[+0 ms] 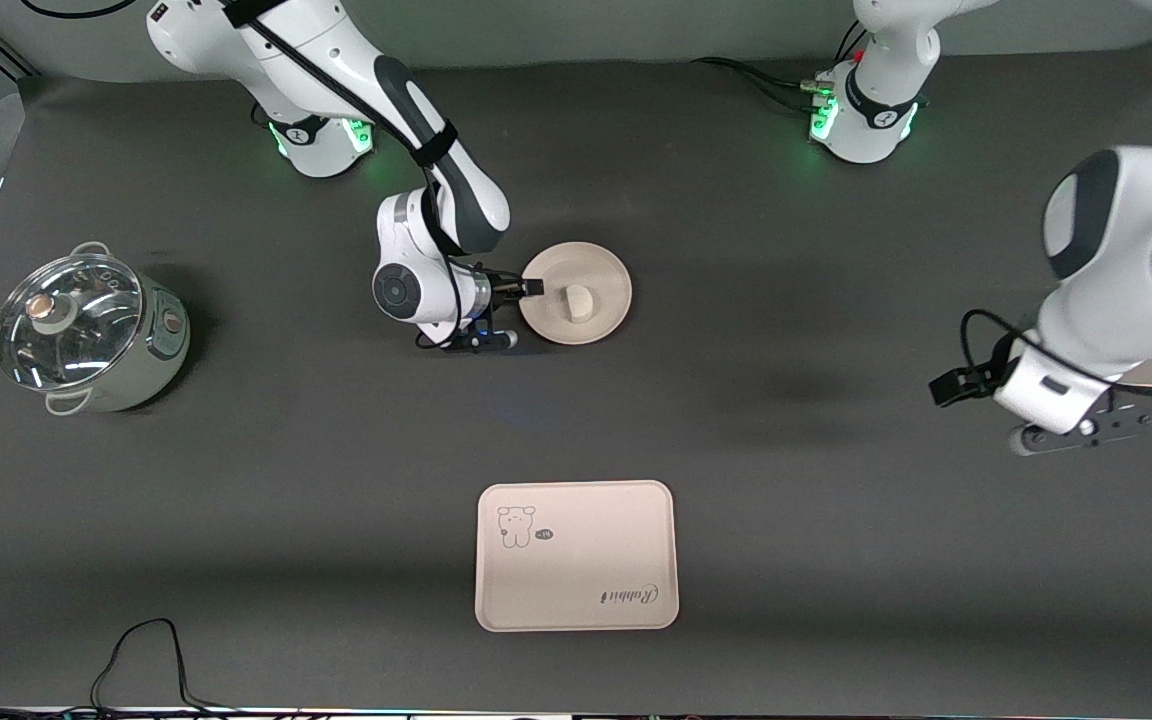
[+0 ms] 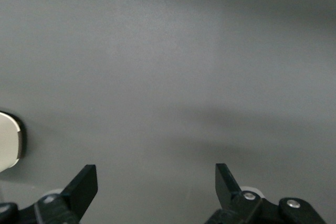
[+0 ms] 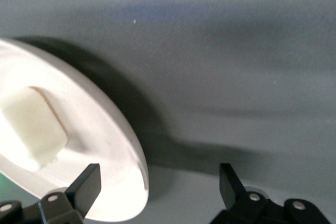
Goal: Place bun in plate and plate on tray
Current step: 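Grasp the plate rim with the right gripper while the left gripper retracts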
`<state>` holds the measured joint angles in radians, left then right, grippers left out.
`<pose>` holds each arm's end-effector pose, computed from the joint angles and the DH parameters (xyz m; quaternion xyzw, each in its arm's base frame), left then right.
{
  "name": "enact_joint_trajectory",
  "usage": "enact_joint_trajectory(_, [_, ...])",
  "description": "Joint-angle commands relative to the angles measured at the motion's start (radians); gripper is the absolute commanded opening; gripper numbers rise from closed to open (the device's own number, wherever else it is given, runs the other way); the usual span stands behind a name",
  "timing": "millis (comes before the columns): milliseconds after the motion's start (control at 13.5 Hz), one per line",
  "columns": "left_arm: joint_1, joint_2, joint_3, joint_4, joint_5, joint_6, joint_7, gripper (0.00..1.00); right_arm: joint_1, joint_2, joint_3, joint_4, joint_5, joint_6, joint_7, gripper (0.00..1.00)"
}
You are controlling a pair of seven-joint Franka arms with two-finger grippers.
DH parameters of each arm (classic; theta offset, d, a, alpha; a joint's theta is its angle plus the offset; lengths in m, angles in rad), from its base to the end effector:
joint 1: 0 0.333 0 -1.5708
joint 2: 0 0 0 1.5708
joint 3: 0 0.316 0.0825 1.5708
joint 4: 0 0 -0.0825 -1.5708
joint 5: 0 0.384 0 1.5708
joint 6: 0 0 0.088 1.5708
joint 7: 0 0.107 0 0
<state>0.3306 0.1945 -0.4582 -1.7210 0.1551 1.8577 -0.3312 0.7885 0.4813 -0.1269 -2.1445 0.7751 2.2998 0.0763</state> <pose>0.6091 -0.0491 0.4744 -0.9960 -0.0813 0.0106 0.0344 0.4150 0.3385 0.1562 -0.9673 0.0129 0.2077 0.1447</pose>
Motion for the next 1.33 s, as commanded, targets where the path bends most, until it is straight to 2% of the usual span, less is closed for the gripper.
enact_joint_trajectory(0, [0.073,-0.072,0.009,0.059,-0.083,-0.122,0.145,1.00,0.034,0.003,-0.011,0.018,0.021,0.029,0.030,0.93])
enact_joint_trajectory(148, [0.129,-0.086,0.012,0.078,-0.085,-0.155,0.214,1.00,0.037,0.003,-0.010,0.023,0.021,0.039,0.081,0.81])
enact_joint_trajectory(222, [0.152,-0.089,0.019,0.078,-0.097,-0.158,0.242,1.00,0.047,0.003,-0.010,0.034,0.021,0.039,0.100,0.72])
enact_joint_trajectory(517, [0.159,-0.095,0.032,0.095,-0.131,-0.166,0.250,1.00,0.063,0.016,-0.010,0.032,0.024,0.072,0.129,0.46])
enact_joint_trajectory(665, [0.136,-0.102,0.088,0.095,-0.131,-0.175,0.265,1.00,0.069,0.016,-0.010,0.032,0.030,0.072,0.141,0.14])
enact_joint_trajectory(739, [0.069,-0.106,0.170,0.096,-0.135,-0.193,0.303,1.00,0.074,0.016,-0.010,0.031,0.030,0.072,0.142,0.00])
enact_joint_trajectory(886, [-0.170,-0.125,0.426,0.097,-0.147,-0.204,0.339,1.00,0.075,0.014,-0.010,0.031,0.030,0.072,0.158,0.00])
enact_joint_trajectory(960, [-0.265,-0.133,0.523,0.095,-0.161,-0.206,0.339,1.00,0.072,0.013,-0.010,0.031,0.030,0.072,0.167,0.00])
enact_joint_trajectory(1034, [-0.327,-0.139,0.579,0.093,-0.164,-0.209,0.337,1.00,0.072,0.007,-0.013,0.031,0.030,0.069,0.171,0.00])
enact_joint_trajectory(1108, [-0.350,-0.151,0.596,0.090,-0.164,-0.210,0.337,1.00,0.069,0.002,-0.016,0.031,0.030,0.064,0.171,0.00])
enact_joint_trajectory(1256, [-0.355,-0.178,0.592,0.083,-0.166,-0.238,0.337,1.00,0.057,-0.030,-0.032,0.034,0.029,0.035,0.171,0.00])
